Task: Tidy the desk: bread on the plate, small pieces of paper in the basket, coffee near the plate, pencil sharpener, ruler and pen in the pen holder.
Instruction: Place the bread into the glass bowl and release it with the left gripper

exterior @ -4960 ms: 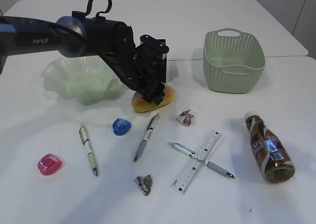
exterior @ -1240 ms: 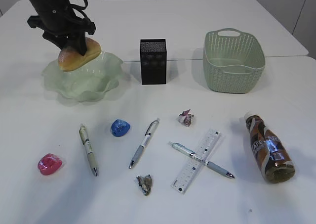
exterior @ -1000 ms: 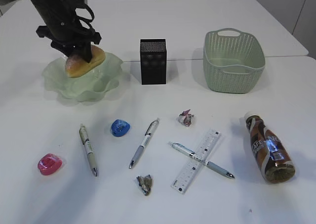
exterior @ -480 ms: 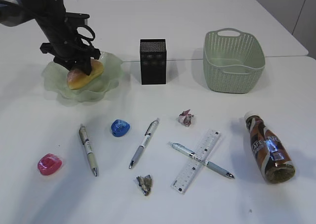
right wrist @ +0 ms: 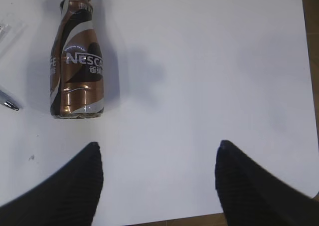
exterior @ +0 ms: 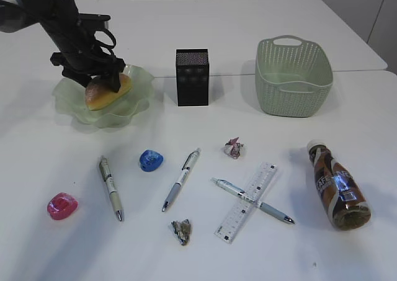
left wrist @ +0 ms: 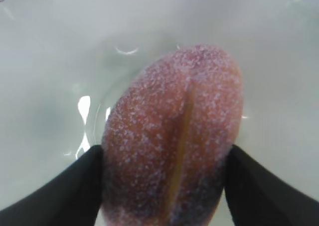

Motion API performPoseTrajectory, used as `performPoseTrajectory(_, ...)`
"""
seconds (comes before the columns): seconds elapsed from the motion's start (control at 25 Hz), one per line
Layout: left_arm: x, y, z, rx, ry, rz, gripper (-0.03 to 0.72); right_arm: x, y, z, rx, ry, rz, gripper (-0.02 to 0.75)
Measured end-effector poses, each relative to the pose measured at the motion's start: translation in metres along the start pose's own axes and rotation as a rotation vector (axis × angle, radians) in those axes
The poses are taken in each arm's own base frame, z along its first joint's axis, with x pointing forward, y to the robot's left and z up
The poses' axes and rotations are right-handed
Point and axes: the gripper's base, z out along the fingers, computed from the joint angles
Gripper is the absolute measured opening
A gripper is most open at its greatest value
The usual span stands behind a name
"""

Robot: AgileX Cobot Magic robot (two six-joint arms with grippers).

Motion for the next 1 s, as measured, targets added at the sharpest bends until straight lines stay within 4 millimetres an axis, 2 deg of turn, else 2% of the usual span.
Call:
performPoseTrajectory(0.52,0.000,0.001,0.000,0.013,-0.001,-0.014,0.624,0.000,0.000,0.000,0.001,0.004,0.000,0.550)
performPoseTrajectory(0.76,0.001,0.008,0.000,-0.008,0.010,-0.018,0.624,0.001,0.000,0.000,0.000,0.008,0.001,0.550)
performPoseTrajectory(1.0,0.003,0.009,-0.005,-0.011,0.053,-0.018,0.591,0.001,0.000,0.000,-0.002,0.010,0.002,0.550)
